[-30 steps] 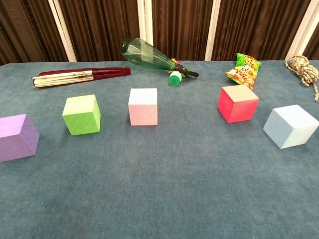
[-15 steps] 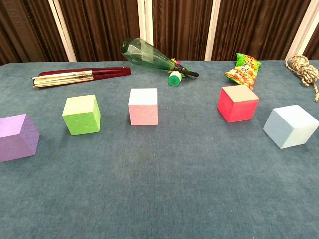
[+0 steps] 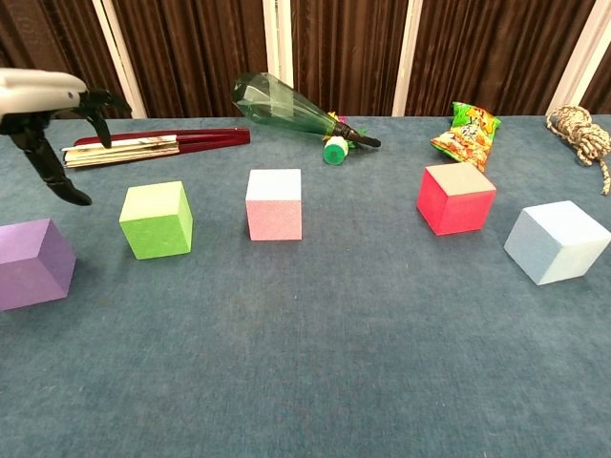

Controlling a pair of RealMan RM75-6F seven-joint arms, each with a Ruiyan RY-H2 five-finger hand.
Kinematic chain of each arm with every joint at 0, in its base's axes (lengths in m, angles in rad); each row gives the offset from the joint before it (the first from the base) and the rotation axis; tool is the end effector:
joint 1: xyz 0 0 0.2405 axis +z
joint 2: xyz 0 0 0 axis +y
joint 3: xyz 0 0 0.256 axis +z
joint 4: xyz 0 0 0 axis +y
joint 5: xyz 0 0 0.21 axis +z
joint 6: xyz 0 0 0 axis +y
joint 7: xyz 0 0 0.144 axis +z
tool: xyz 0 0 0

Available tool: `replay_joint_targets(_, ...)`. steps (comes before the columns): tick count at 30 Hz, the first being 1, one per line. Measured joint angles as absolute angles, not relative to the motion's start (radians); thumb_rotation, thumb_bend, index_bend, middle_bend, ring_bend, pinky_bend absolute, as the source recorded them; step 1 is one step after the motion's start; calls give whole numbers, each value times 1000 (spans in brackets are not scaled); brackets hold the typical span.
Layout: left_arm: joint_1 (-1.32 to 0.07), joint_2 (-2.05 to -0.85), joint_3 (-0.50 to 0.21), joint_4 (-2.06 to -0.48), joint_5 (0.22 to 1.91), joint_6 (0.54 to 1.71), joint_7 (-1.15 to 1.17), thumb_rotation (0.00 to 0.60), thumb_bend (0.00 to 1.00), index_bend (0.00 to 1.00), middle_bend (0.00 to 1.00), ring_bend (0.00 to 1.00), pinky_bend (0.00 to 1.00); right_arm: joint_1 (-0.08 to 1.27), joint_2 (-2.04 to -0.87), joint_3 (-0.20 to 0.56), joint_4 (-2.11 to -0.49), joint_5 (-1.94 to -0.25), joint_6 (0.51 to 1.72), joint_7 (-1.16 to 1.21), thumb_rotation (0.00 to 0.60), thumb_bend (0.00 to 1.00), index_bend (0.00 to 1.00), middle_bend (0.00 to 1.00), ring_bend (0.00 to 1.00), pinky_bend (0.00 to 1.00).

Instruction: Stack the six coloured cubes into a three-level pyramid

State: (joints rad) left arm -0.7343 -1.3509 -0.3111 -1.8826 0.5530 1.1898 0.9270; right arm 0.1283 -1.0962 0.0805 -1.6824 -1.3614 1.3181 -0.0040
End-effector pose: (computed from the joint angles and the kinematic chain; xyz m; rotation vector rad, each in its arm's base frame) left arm -0.1425 0.3365 0.0578 -1.6291 -0.9493 -0.5930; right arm -0.3141 -0.1977 0.1483 1.3577 -1.0789 0.8312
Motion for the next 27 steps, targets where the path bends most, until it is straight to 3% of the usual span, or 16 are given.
replay_joint_targets(22, -908, -1543, -310, -1602, 327, 1147, 948, 600, 107, 0, 250, 36, 71, 140, -1087, 83, -1697, -1332, 1286, 10, 600, 319, 0, 0, 0, 0)
replay_joint_targets(27, -922, -1563, -298, -1571, 320, 1136, 938, 600, 131, 1, 303, 43, 81, 142, -1087, 82, -1700, -1327, 1282, 7, 600, 319, 0, 0, 0, 0)
